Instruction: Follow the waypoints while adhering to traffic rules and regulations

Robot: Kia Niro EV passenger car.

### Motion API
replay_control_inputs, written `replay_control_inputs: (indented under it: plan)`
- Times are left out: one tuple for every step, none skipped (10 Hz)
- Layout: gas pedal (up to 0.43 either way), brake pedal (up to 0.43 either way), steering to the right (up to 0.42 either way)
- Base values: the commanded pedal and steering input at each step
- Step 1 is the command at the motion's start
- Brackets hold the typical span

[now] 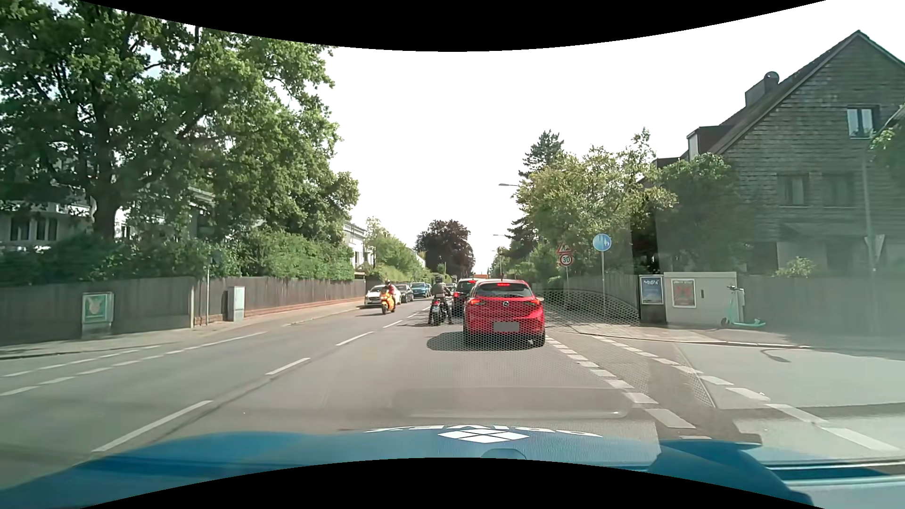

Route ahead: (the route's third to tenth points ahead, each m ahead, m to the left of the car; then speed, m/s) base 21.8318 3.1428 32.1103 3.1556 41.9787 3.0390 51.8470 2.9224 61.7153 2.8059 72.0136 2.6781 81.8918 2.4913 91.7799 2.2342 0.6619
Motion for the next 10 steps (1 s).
replay_control_inputs:
  plan:
    - [0.0,0.226,0.0]
    - [0.0,0.226,0.0]
    - [0.0,0.226,0.0]
    - [0.0,0.22,0.0]
    - [0.0,0.189,0.0]
    - [0.0,0.201,-0.001]
    - [0.0,0.226,-0.001]
    - [0.0,0.232,0.0]
    - [0.0,0.232,-0.001]
    - [0.0,0.22,-0.001]
